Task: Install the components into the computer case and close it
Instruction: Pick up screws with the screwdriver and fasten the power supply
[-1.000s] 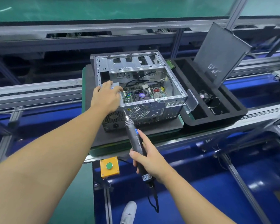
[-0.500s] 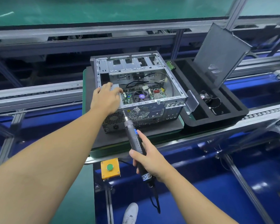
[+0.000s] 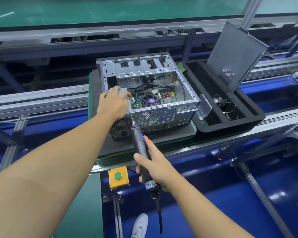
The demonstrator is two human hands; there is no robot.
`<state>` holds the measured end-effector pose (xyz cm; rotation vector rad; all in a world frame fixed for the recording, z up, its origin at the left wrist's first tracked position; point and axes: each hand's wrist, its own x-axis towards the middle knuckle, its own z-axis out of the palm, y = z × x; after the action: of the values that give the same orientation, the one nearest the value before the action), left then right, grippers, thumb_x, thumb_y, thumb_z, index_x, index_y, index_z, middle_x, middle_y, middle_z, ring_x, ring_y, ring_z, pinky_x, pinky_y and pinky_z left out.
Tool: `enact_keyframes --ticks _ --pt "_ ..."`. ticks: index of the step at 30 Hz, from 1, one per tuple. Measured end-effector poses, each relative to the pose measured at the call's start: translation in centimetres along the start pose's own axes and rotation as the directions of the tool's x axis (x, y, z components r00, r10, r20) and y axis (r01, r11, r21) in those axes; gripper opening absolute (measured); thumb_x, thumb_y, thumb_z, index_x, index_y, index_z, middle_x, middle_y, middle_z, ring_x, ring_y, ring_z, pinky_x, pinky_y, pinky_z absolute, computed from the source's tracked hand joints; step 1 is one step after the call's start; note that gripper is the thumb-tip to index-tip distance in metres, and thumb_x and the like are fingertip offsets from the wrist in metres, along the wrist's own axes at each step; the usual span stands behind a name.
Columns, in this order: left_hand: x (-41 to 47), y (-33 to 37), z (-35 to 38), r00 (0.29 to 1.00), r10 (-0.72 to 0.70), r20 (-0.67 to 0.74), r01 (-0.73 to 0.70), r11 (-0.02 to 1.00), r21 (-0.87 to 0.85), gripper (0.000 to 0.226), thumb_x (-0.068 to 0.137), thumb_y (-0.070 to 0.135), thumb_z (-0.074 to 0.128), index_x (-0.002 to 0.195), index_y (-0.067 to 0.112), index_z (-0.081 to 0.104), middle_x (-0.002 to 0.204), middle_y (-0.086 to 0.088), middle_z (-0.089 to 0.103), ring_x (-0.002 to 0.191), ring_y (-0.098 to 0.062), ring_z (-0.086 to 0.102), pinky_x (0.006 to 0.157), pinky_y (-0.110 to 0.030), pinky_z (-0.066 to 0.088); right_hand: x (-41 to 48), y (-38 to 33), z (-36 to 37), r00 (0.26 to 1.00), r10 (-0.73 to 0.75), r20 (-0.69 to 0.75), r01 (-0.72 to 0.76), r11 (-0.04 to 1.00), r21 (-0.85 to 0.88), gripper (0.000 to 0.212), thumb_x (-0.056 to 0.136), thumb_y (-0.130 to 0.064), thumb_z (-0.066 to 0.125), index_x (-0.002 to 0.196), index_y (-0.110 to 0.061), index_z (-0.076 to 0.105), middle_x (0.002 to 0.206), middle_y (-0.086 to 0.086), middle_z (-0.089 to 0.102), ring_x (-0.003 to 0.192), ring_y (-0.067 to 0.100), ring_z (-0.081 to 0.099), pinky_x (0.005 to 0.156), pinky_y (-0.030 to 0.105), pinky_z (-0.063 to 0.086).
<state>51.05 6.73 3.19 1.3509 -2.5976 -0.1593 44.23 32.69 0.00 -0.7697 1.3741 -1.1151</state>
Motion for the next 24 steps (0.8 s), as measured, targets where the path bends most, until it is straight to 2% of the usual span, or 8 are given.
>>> enact_keyframes --ticks 4,6,9,11,14,18,22,24 --pt "-0.2 0.1 -0.2 1.000 -0.004 -0.002 0.004 1.000 -0.016 0.039 0.098 0.028 0.029 0.123 0.045 0.053 0.149 -0.001 0.037 0.141 -0.015 0.027 0.118 -0.043 0.012 0.4 0.4 0.1 1.000 -0.023 -0.009 0.023 0.999 0.026 0.067 0.080 -0.048 0.072 0.124 -0.083 0.035 0.078 -0.008 0.070 0.071 0.019 0.065 0.062 0.036 0.058" --pt "-0.2 0.2 -0.3 1.000 -0.006 -0.004 0.005 1.000 -0.022 0.038 0.098 0.028 0.029 0.122 0.045 0.054 0.148 -0.001 0.038 0.140 -0.014 0.028 0.118 -0.043 0.012 0.6 0.5 0.2 1.000 -0.023 -0.016 0.023 0.999 0.029 0.064 0.079 -0.049 0.074 0.114 -0.087 0.036 0.084 -0.010 0.070 0.074 0.018 0.067 0.063 0.036 0.057" --pt "-0.3 0.3 -0.4 1.000 -0.006 -0.006 0.006 1.000 -0.028 0.038 0.099 0.028 0.029 0.122 0.044 0.054 0.148 -0.002 0.038 0.140 -0.014 0.028 0.118 -0.042 0.012 0.8 0.7 0.3 0.999 -0.019 -0.033 0.020 1.000 0.014 0.069 0.076 -0.052 0.075 0.127 -0.080 0.037 0.109 -0.011 0.064 0.080 0.016 0.068 0.070 0.039 0.057" --pt "-0.3 0.3 -0.4 1.000 -0.004 -0.006 0.004 1.000 -0.026 0.039 0.098 0.028 0.029 0.123 0.044 0.054 0.148 -0.002 0.038 0.141 -0.014 0.027 0.118 -0.042 0.012 0.8 0.7 0.3 0.999 -0.017 -0.029 0.018 0.999 0.030 0.078 0.076 -0.051 0.075 0.139 -0.070 0.035 0.113 -0.008 0.062 0.080 0.016 0.068 0.069 0.039 0.057" --pt "-0.3 0.2 -0.4 1.000 -0.004 -0.004 0.003 0.999 -0.032 0.039 0.098 0.029 0.029 0.122 0.044 0.054 0.148 -0.001 0.038 0.141 -0.013 0.028 0.118 -0.042 0.012 0.6 0.5 0.3 1.000 -0.016 -0.023 0.017 0.999 0.044 0.084 0.076 -0.049 0.076 0.147 -0.061 0.031 0.104 -0.008 0.065 0.075 0.016 0.068 0.063 0.035 0.057" --pt "-0.2 0.2 -0.4 1.000 0.007 0.017 -0.006 0.999 -0.040 0.040 0.096 0.032 0.028 0.124 0.044 0.054 0.149 -0.002 0.038 0.142 -0.013 0.026 0.118 -0.043 0.012 0.6 0.4 0.0 1.000 -0.025 -0.009 0.025 0.998 0.060 0.080 0.077 -0.047 0.075 0.143 -0.065 0.033 0.080 -0.012 0.069 0.072 0.018 0.065 0.061 0.035 0.057" --pt "-0.9 0.2 -1.0 0.991 0.107 0.081 -0.102 0.993 -0.063 0.050 0.091 0.041 0.020 0.123 0.044 0.058 0.155 0.007 0.034 0.145 -0.012 0.022 0.119 -0.052 0.007 0.2 0.4 -0.7 1.000 -0.016 -0.006 0.016 0.999 0.051 0.066 0.079 -0.047 0.076 0.117 -0.085 0.037 0.077 -0.008 0.070 0.070 0.027 0.062 0.064 0.037 0.056" --pt "-1.5 0.2 -1.1 0.973 0.196 0.120 -0.189 0.980 -0.069 0.050 0.091 0.044 0.022 0.122 0.045 0.061 0.158 0.016 0.028 0.149 -0.010 0.016 0.118 -0.059 0.000 -0.1 0.5 -1.4 1.000 -0.020 -0.010 0.021 0.999 0.044 0.066 0.080 -0.046 0.076 0.113 -0.087 0.035 0.078 -0.007 0.070 0.070 0.027 0.062 0.064 0.037 0.056"
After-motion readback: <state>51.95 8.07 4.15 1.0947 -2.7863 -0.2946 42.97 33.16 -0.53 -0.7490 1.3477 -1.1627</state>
